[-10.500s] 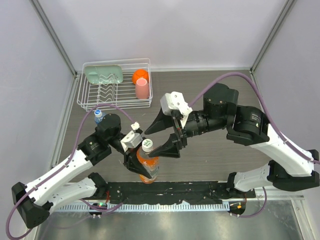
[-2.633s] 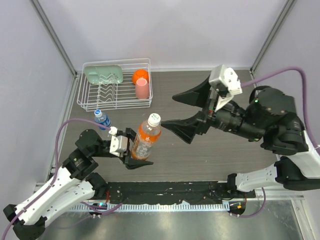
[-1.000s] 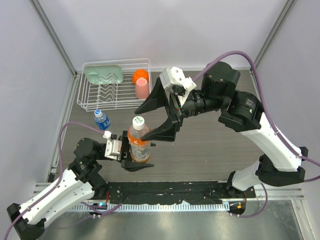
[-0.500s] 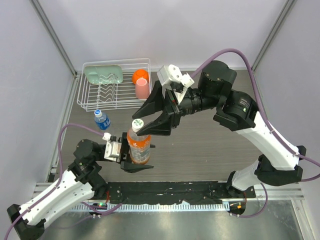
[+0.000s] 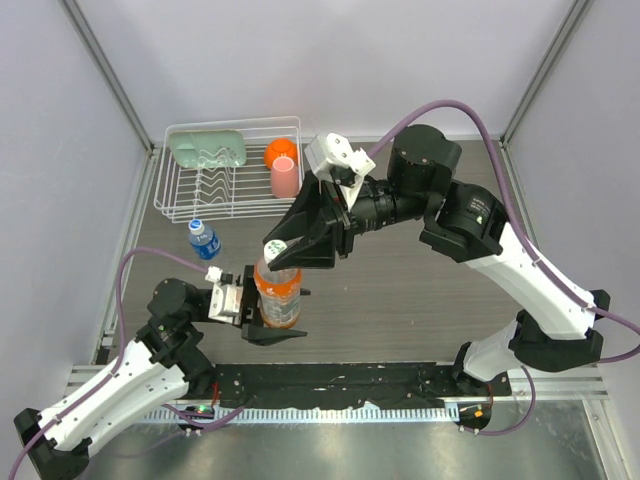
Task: Screw on the bottle caps
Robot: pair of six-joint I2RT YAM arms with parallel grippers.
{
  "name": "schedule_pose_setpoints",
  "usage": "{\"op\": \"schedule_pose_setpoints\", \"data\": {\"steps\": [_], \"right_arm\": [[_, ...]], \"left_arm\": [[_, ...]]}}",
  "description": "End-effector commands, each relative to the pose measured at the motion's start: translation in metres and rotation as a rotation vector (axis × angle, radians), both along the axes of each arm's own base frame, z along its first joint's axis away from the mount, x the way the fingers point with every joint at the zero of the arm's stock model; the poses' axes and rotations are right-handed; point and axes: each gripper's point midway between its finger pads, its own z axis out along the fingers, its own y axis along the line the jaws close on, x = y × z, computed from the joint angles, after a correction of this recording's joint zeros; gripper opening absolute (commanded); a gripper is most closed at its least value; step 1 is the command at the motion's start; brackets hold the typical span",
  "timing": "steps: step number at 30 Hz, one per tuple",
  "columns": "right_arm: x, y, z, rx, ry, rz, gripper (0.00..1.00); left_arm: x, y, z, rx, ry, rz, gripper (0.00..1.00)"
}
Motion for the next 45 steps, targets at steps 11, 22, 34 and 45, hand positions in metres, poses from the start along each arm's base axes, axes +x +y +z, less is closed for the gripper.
{"op": "schedule_pose_setpoints", "data": {"steps": [11,22,34,45], "right_arm": [[0.007,-0.005,0.003,0.026,0.006,-0.066,0.06],[0.069,0.009,-0.032,-0.057,0.194,-0.452,0.01],[0.107,0.017,-0.098,-0.195,0.028,-1.115,0.01],[0.106,0.015,-0.113,-0.173,-0.075,-1.58,0.01]], "left_arm": [[0.007,0.001,0.007,-0.022,-0.036,0.04,0.0],[0.071,0.006,0.007,-0.014,-0.008,0.37,0.0],[0.106,0.017,-0.003,-0.003,-0.011,0.562,0.0],[0.126,0.028,-0.007,-0.014,0.027,0.684,0.0]]}}
